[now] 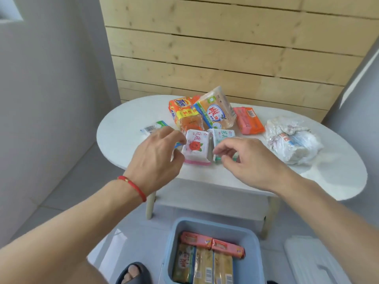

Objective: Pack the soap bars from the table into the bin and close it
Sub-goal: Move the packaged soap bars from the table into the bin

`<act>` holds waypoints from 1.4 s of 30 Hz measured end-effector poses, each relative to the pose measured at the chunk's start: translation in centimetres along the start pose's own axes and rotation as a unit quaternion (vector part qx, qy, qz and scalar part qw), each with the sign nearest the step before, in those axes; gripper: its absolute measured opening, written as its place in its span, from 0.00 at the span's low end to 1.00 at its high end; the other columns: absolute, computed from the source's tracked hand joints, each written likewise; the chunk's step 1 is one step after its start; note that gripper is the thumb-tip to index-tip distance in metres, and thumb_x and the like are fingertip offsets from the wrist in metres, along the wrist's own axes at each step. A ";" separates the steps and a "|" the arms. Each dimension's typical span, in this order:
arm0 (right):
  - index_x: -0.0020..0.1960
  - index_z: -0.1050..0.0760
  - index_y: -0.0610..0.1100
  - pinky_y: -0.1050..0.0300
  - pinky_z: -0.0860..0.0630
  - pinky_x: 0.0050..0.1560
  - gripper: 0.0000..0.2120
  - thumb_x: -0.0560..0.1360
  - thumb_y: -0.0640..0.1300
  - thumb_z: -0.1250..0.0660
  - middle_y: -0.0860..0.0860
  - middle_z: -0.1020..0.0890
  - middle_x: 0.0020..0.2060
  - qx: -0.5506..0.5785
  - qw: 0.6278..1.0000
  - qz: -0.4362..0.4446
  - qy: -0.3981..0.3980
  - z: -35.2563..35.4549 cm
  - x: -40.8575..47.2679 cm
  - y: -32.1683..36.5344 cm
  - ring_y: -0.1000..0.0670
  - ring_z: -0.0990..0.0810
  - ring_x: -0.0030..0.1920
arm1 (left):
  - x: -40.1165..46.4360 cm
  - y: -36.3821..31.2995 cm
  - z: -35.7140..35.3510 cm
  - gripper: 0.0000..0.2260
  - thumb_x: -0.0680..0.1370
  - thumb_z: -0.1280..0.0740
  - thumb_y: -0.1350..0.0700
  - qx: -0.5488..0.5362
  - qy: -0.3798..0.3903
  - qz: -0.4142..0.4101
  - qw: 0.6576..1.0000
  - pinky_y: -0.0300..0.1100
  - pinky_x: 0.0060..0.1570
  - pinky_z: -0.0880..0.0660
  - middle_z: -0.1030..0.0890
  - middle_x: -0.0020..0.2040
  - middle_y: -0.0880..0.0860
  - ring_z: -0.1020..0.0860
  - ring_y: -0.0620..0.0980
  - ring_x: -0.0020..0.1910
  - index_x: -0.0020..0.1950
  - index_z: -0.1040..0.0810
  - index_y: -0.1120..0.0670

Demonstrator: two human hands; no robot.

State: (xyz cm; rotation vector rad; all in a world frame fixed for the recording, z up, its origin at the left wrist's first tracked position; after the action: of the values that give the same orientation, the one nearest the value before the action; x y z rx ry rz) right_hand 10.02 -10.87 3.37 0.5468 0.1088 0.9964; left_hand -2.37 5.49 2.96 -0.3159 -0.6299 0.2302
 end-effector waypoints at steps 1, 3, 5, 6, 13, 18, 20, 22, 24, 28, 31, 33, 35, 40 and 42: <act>0.56 0.17 0.47 0.56 0.23 0.53 0.12 0.77 0.38 0.35 0.54 0.16 0.49 -0.027 1.000 0.007 -0.010 0.4 1.1 -0.3 0.54 0.19 0.49 | 0.9 0.8 -0.6 0.13 0.72 0.34 0.62 0.023 0.015 0.013 1.000 0.47 0.48 0.23 0.19 0.53 0.52 0.22 0.55 0.53 0.55 0.19 0.54; 0.59 0.19 0.46 0.49 0.23 0.57 0.13 0.77 0.38 0.36 0.50 0.18 0.55 -0.064 0.997 0.011 -0.035 1.0 3.2 -1.0 0.48 0.20 0.55 | 2.4 2.5 -2.6 0.18 0.74 0.34 0.58 0.054 0.066 0.067 0.994 0.52 0.58 0.26 0.21 0.63 0.53 0.26 0.57 0.64 0.63 0.21 0.52; 0.64 0.22 0.46 0.47 0.25 0.62 0.16 0.78 0.40 0.36 0.48 0.21 0.62 -0.099 0.995 -0.005 -0.028 0.7 5.1 -2.0 0.46 0.23 0.64 | 3.3 4.2 -4.5 0.22 0.75 0.34 0.53 0.076 0.123 0.149 0.978 0.58 0.65 0.31 0.27 0.70 0.51 0.34 0.55 0.72 0.69 0.26 0.49; 0.68 0.24 0.45 0.46 0.27 0.66 0.18 0.79 0.42 0.35 0.46 0.23 0.67 -0.117 0.993 -0.017 -0.007 -0.1 5.7 -2.5 0.45 0.26 0.68 | 3.6 4.9 -5.4 0.23 0.75 0.34 0.52 0.075 0.147 0.179 0.970 0.60 0.67 0.33 0.29 0.71 0.50 0.37 0.54 0.74 0.70 0.28 0.48; 0.74 0.29 0.46 0.51 0.36 0.72 0.25 0.77 0.45 0.35 0.49 0.28 0.74 -0.128 0.988 -0.043 0.082 -3.8 7.6 -4.0 0.43 0.35 0.74 | 4.2 8.1 -6.4 0.16 0.69 0.27 0.46 0.011 0.228 0.177 0.957 0.50 0.70 0.36 0.34 0.59 0.54 0.40 0.59 0.68 0.53 0.27 0.45; 0.78 0.40 0.48 0.43 0.35 0.72 0.38 0.72 0.49 0.29 0.43 0.39 0.78 -0.141 0.980 -0.127 0.067 -3.1 7.4 -5.1 0.39 0.42 0.79 | 3.4 8.2 -4.7 0.12 0.67 0.25 0.44 -0.021 0.233 0.180 0.956 0.45 0.67 0.38 0.30 0.67 0.55 0.40 0.56 0.72 0.43 0.23 0.47; 0.82 0.52 0.46 0.43 0.27 0.64 0.49 0.70 0.52 0.27 0.39 0.40 0.78 -0.147 0.967 -0.198 0.066 -3.0 6.9 -5.9 0.35 0.35 0.74 | 3.3 8.0 -4.4 0.13 0.67 0.26 0.49 -0.006 0.227 0.191 0.955 0.48 0.69 0.38 0.34 0.73 0.57 0.44 0.59 0.76 0.50 0.22 0.44; 0.82 0.55 0.42 0.51 0.25 0.48 0.53 0.69 0.53 0.26 0.38 0.31 0.72 -0.116 0.960 -0.246 0.058 -2.8 6.5 -6.5 0.36 0.24 0.64 | 3.1 8.0 -4.2 0.24 0.68 0.28 0.50 0.025 0.217 0.241 0.946 0.52 0.63 0.34 0.33 0.70 0.60 0.41 0.64 0.72 0.63 0.28 0.40; 0.80 0.50 0.41 0.54 0.30 0.45 0.51 0.67 0.54 0.26 0.40 0.24 0.65 -0.095 0.956 -0.273 0.056 -2.6 5.8 -6.9 0.37 0.22 0.60 | 2.9 8.1 -4.1 0.29 0.71 0.31 0.48 0.068 0.217 0.285 0.931 0.50 0.55 0.32 0.28 0.62 0.61 0.33 0.64 0.64 0.71 0.35 0.42; 0.74 0.39 0.38 0.54 0.30 0.40 0.42 0.68 0.58 0.28 0.42 0.23 0.57 -0.104 0.950 -0.288 0.056 -2.2 4.2 -7.2 0.40 0.21 0.55 | 2.1 7.4 -3.1 0.31 0.73 0.31 0.53 0.057 0.192 0.342 0.918 0.50 0.53 0.29 0.24 0.62 0.62 0.29 0.64 0.61 0.74 0.38 0.47; 0.54 0.28 0.42 0.55 0.32 0.33 0.24 0.67 0.57 0.29 0.47 0.21 0.45 -0.037 0.951 -0.306 0.041 -0.8 2.7 -7.2 0.46 0.22 0.42 | 0.8 5.2 -1.6 0.31 0.73 0.31 0.53 0.005 0.143 0.364 0.920 0.49 0.52 0.25 0.24 0.61 0.63 0.24 0.64 0.57 0.74 0.37 0.50; 0.40 0.28 0.44 0.56 0.34 0.33 0.16 0.64 0.55 0.29 0.50 0.23 0.36 0.064 0.947 -0.314 0.029 -0.1 1.1 -7.0 0.48 0.25 0.34 | -0.9 3.3 -0.6 0.30 0.72 0.30 0.54 -0.128 0.100 0.395 0.904 0.46 0.39 0.19 0.23 0.56 0.60 0.19 0.58 0.47 0.72 0.35 0.49; 0.40 0.23 0.43 0.56 0.32 0.35 0.14 0.61 0.52 0.30 0.49 0.22 0.32 0.194 0.933 -0.301 0.047 0.3 -0.6 -6.2 0.48 0.25 0.32 | -3.0 1.4 0.1 0.30 0.68 0.28 0.58 -0.298 0.080 0.430 0.849 0.39 0.26 0.23 0.20 0.50 0.58 0.18 0.50 0.32 0.69 0.32 0.47; 0.50 0.18 0.35 0.47 0.20 0.45 0.18 0.66 0.46 0.28 0.42 0.17 0.37 0.473 0.839 -0.219 0.155 -0.7 -5.6 -3.2 0.45 0.20 0.36 | -6.9 -3.6 -0.8 0.24 0.62 0.34 0.60 -0.564 0.197 0.483 0.640 0.60 0.55 0.21 0.23 0.42 0.61 0.23 0.59 0.39 0.57 0.21 0.67; 0.52 0.17 0.35 0.45 0.18 0.49 0.18 0.67 0.46 0.27 0.41 0.17 0.41 0.539 0.795 -0.211 0.184 -2.1 -7.8 -2.3 0.44 0.18 0.39 | -8.3 -5.1 -1.8 0.20 0.70 0.38 0.63 -0.549 0.238 0.524 0.606 0.62 0.65 0.28 0.23 0.41 0.65 0.23 0.62 0.38 0.59 0.21 0.68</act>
State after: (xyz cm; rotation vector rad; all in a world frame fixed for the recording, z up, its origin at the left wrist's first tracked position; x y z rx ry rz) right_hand 6.78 -17.47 -0.76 1.2909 1.1607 0.4995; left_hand -7.20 -2.16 -1.11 -1.9232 0.1315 0.8499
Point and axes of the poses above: each hand's wrist, its own x-axis towards the middle knuckle, its own z-axis out of the back of the hand, y = z × x, the point moved 5 cm from there along x, towards the middle knuckle
